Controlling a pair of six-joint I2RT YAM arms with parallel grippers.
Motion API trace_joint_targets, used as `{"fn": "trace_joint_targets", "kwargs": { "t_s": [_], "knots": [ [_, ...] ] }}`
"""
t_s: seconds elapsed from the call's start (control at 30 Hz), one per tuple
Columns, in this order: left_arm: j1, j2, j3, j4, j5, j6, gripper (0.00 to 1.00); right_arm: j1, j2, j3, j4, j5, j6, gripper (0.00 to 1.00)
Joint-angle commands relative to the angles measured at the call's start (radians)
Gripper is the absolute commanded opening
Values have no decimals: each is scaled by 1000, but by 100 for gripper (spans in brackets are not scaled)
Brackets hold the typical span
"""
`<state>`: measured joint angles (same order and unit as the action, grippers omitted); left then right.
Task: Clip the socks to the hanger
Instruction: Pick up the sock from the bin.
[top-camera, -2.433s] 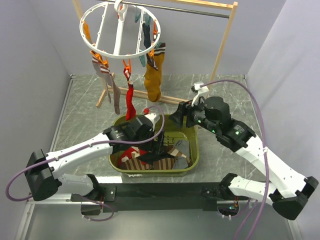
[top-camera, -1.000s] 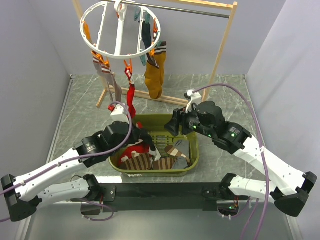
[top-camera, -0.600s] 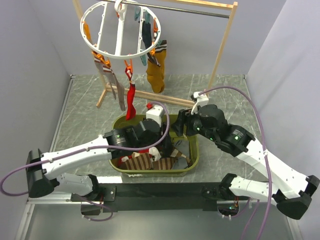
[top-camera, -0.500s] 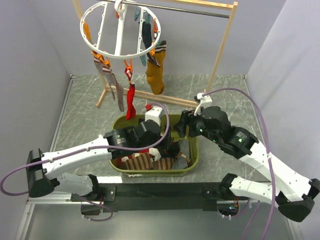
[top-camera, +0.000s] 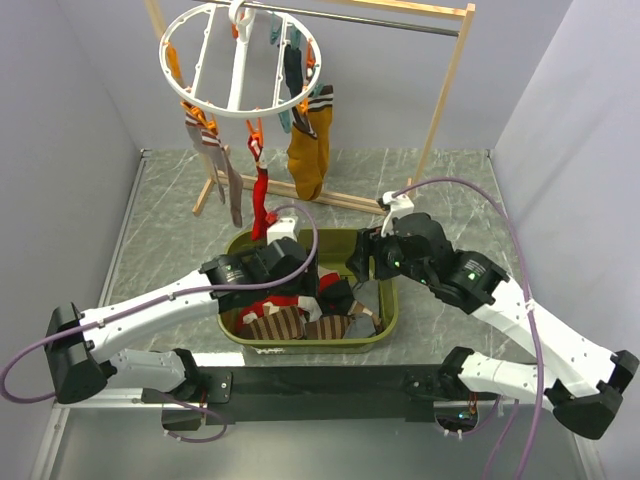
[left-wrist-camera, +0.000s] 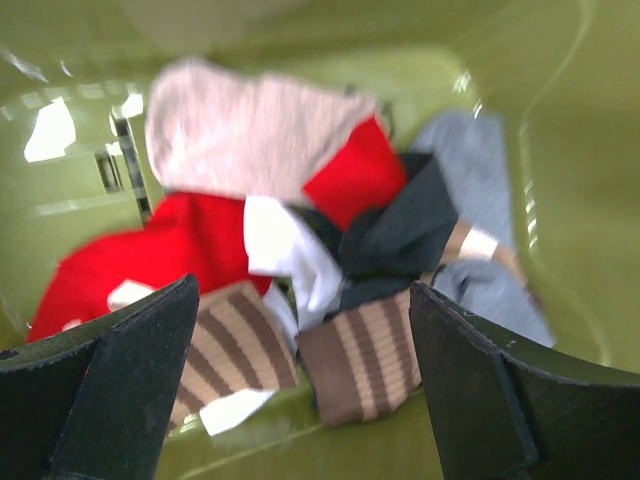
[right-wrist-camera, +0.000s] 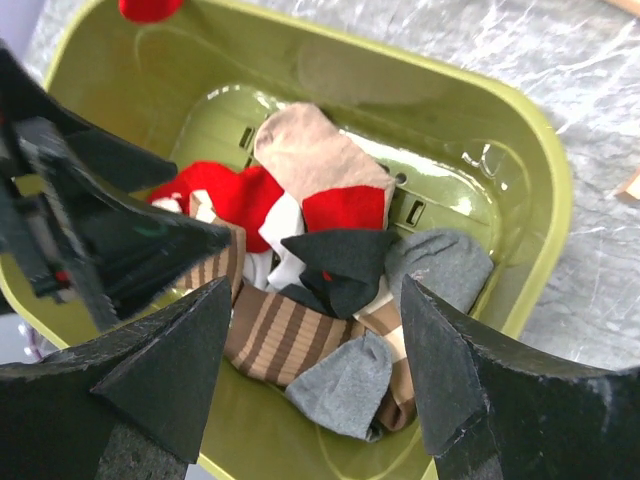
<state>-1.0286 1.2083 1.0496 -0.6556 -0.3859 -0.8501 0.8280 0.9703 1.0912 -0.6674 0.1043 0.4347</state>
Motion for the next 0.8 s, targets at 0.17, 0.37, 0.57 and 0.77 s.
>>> {"fn": "trace_joint_targets", "kwargs": {
  "t_s": [0.17,0.37,0.57,0.77],
  "knots": [
    [7,-42,-154,-26,122,-98,90,3,54,-10,26,-51,-50,73],
    [7,17,-230,31,171,-89,90,3,102,15,51,-69,-71,73],
    [9,82,-224,92,142,-70,91,3,140,39,54,-57,-99,73],
    [97,63,-244,160,87,-115,85,3,148,41,65,-43,-97,73]
  ]
}}
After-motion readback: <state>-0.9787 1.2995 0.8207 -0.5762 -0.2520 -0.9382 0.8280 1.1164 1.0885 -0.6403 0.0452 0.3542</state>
